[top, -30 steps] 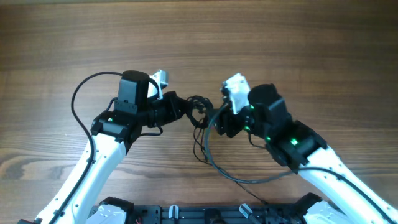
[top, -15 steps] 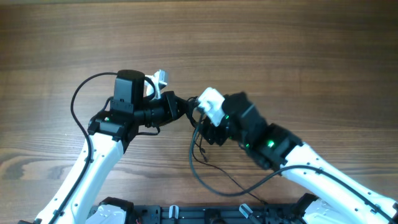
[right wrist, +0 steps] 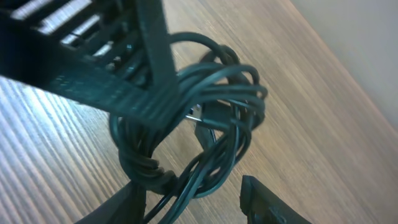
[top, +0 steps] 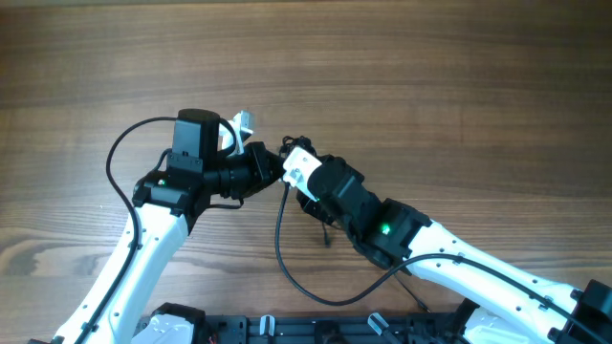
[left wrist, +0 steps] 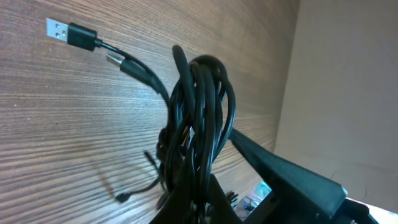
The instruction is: Untangle cables
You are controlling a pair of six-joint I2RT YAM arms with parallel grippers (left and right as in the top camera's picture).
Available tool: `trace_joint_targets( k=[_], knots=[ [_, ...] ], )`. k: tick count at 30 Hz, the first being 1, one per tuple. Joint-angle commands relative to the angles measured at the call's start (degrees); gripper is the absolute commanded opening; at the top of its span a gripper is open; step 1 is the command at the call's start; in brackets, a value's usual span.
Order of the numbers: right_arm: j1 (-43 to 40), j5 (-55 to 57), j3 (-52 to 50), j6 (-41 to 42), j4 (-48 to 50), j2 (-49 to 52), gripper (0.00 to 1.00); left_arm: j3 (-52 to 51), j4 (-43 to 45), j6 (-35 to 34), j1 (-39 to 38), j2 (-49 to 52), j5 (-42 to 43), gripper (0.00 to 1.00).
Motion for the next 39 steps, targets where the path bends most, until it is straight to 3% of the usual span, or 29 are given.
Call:
trace_joint_targets(
  k=[1,7,14,27,39],
  knots=[
    [-0.76,3.48,0.39,6.49,1.90,-1.62,0.52,-0.17,-2.60,2.21,1.42,-0.09,4.98,0.04],
    [-5.16,-16.63,0.39,10.16,2.32,-5.95,0.51,-0.17,-4.70,6.78,4.20,-0.09,6.08,0.04],
    [-6.54,-25.33,0.39,10.34,2.84,-5.62,0.50,-0.17,-5.18,9.53,4.04,-0.09,9.27,0.04],
    [-6.43,-10.10,0.37,2.62,-2.58,-1.11,0.47,-0.17,-5.18,11.85,4.04,-0.09,14.21,0.05],
    [-5.88,-14.78,0.37,2.73,1.84,-0.81,0.44,-0.17,-5.16,11.19,4.04,-0.09,14.86,0.04]
  ],
)
